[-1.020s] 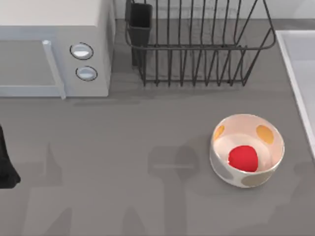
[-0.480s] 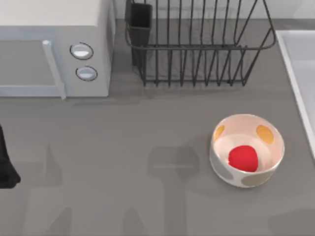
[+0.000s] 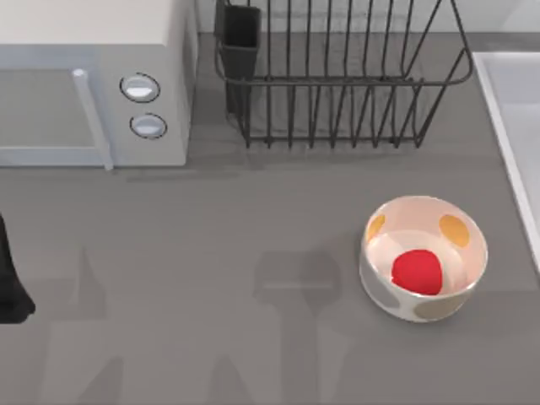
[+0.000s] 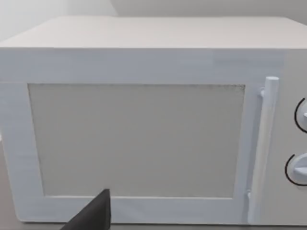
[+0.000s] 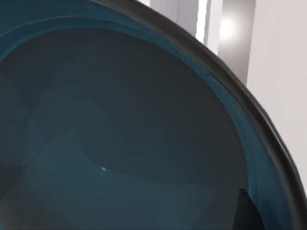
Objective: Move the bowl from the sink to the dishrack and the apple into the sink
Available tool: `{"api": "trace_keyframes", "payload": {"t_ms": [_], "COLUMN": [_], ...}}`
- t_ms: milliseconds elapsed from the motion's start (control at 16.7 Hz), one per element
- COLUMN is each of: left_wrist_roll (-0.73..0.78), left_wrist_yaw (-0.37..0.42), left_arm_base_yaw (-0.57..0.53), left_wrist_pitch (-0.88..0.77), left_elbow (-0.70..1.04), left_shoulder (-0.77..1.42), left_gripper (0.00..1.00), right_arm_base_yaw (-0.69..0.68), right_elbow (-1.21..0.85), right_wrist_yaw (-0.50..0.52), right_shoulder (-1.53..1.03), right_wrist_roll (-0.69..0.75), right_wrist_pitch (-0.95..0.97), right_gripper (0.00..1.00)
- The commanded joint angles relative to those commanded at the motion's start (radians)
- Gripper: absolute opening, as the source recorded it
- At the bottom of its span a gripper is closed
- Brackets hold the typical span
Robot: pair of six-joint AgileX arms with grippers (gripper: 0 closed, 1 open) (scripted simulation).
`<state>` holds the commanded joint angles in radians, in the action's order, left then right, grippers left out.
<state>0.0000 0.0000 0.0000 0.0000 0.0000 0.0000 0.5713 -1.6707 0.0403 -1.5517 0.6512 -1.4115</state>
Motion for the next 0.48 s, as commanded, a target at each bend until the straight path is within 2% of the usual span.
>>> {"api": "trace_keyframes", "payload": {"t_ms": [480], "left_wrist_roll": [0.000], "left_wrist_yaw": [0.000], "left_arm_base_yaw": [0.000], "left_wrist_pitch": [0.000], "left_elbow": [0.000], "left_shoulder": [0.000], "left_gripper": [1.00], "right_arm_base_yaw": [-0.713], "right_elbow": [-0.029], "right_wrist_yaw": [0.340], "right_shoulder": [-0.092], "right_wrist_roll": [-0.333], "right_wrist_pitch": [0.560], "right_gripper": [0.00]}}
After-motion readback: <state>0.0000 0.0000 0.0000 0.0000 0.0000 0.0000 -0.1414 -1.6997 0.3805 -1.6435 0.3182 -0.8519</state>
